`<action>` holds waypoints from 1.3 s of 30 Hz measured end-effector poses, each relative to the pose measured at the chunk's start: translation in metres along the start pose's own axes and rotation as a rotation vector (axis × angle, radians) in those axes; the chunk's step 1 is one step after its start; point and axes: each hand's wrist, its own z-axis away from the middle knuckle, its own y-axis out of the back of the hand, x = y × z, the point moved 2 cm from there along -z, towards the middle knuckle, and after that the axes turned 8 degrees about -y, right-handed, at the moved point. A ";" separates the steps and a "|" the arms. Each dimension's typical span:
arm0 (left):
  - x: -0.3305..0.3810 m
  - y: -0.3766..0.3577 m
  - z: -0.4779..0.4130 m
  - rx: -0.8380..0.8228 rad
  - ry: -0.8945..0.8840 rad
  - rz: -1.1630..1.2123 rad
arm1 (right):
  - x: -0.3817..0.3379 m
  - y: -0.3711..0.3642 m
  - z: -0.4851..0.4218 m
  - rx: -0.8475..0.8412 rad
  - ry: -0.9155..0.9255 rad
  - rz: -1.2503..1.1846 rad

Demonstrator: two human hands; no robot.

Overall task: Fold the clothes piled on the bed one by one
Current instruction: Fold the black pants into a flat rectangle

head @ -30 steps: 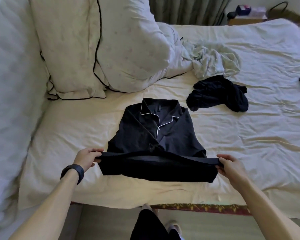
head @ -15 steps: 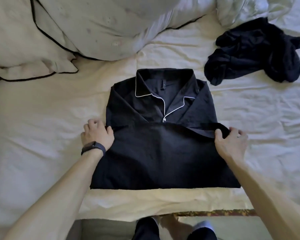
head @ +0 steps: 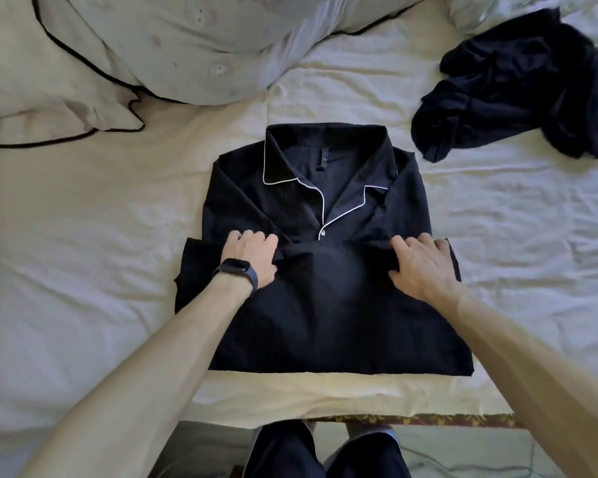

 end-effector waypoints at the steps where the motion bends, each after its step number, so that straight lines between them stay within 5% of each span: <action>1: 0.001 0.000 0.002 0.026 -0.021 -0.019 | 0.001 -0.001 0.004 0.052 0.050 0.006; 5: 0.008 0.003 0.028 0.229 -0.150 -0.030 | 0.005 -0.008 0.036 0.335 0.225 -0.068; 8: 0.019 -0.007 0.055 0.289 -0.326 -0.083 | 0.006 -0.019 0.063 0.366 0.358 -0.063; 19: 0.022 -0.024 0.058 0.053 -0.177 0.164 | -0.013 -0.033 0.070 0.160 0.276 -0.131; 24: 0.030 -0.009 0.039 0.089 -0.132 0.375 | -0.034 -0.015 0.056 0.112 0.276 -0.406; 29: 0.008 0.007 0.027 0.201 -0.069 0.480 | -0.021 0.000 0.036 0.104 0.067 -0.695; 34: -0.006 0.013 0.013 0.064 -0.107 0.437 | -0.016 -0.006 0.025 -0.308 0.034 -0.545; 37: -0.003 0.008 0.007 -0.042 -0.098 0.443 | -0.020 -0.014 0.017 -0.322 0.043 -0.400; 39: 0.003 0.004 0.005 -0.070 -0.086 0.483 | -0.023 -0.016 0.012 -0.324 0.023 -0.515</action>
